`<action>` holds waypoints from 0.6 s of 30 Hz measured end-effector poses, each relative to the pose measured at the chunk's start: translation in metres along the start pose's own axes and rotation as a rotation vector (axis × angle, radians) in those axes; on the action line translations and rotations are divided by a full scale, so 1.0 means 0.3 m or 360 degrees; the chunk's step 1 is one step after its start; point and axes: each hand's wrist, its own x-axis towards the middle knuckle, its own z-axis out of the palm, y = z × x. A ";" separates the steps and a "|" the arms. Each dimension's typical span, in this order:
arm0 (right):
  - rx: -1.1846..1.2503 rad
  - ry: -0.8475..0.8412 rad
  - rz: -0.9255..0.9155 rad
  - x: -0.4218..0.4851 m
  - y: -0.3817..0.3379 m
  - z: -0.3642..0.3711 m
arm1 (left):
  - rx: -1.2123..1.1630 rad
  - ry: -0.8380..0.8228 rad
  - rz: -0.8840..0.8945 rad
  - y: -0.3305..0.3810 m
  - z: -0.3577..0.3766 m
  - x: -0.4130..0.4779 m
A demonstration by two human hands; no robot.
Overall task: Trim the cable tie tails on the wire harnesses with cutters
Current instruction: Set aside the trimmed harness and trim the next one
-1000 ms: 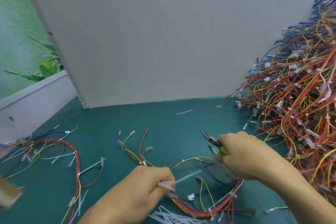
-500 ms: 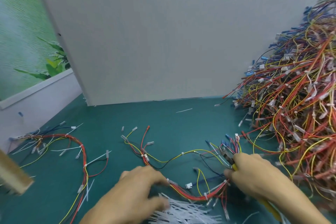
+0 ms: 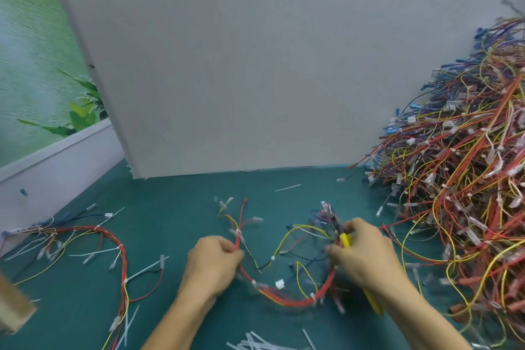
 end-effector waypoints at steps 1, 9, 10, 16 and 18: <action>0.0203 0.0050 -0.0025 0.021 -0.017 -0.010 | -0.0284 0.0073 0.0025 0.007 -0.013 0.020; 0.1625 0.0119 0.0070 0.145 -0.115 -0.017 | -0.1697 0.0231 -0.0010 0.093 -0.093 0.163; 0.1704 0.0104 0.0102 0.157 -0.114 -0.011 | -0.1751 0.0224 -0.0023 0.094 -0.087 0.175; 0.1837 0.0017 0.0250 0.211 -0.093 0.034 | -0.1802 0.0173 -0.0065 0.064 -0.017 0.226; 0.1862 0.0006 0.0240 0.223 -0.090 0.039 | -0.1800 0.0173 -0.0072 0.058 -0.006 0.241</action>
